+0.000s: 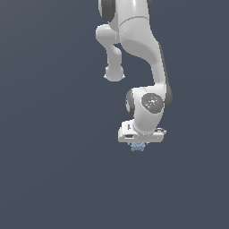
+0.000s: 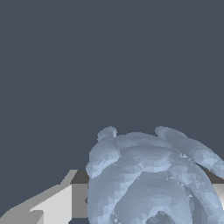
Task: Pick up the object and move it to a goal position.
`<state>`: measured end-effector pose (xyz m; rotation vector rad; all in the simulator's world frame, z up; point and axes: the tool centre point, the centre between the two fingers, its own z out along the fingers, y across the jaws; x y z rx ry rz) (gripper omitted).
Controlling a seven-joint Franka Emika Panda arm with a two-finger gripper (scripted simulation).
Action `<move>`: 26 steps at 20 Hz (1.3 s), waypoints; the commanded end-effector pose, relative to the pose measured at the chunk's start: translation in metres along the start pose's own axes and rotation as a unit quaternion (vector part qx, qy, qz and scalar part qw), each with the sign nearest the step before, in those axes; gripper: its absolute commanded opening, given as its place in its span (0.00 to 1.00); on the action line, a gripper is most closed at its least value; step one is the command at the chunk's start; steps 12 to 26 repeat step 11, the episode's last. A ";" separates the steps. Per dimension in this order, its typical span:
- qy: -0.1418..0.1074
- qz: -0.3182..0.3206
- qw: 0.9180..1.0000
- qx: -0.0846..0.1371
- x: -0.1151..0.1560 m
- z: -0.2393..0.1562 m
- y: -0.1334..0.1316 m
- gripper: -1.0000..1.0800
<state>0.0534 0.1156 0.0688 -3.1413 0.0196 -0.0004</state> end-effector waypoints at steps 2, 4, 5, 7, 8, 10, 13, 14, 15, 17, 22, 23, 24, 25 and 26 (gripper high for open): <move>0.000 0.000 1.000 0.000 0.009 -0.003 -0.008 0.00; 0.000 0.000 1.000 0.000 0.013 -0.004 -0.011 0.00; 0.000 0.000 1.000 0.000 0.014 -0.005 -0.012 0.00; 0.000 0.000 1.000 0.000 0.016 -0.005 -0.013 0.00; 0.000 0.000 1.000 0.000 0.017 -0.006 -0.014 0.00; 0.000 0.000 1.000 0.000 0.018 -0.006 -0.014 0.00; 0.000 0.000 1.000 0.000 0.018 -0.006 -0.014 0.00; 0.000 0.000 1.000 0.000 0.018 -0.006 -0.014 0.00; 0.000 0.000 1.000 0.000 0.018 -0.006 -0.014 0.00; 0.000 0.000 1.000 0.000 0.018 -0.006 -0.014 0.00; 0.000 0.000 1.000 0.000 0.018 -0.006 -0.014 0.00; 0.000 0.000 1.000 0.000 0.018 -0.006 -0.014 0.00; 0.000 0.000 1.000 0.000 0.018 -0.006 -0.014 0.00; 0.000 0.000 1.000 0.000 0.018 -0.006 -0.014 0.00; 0.000 0.000 1.000 0.000 0.018 -0.006 -0.014 0.00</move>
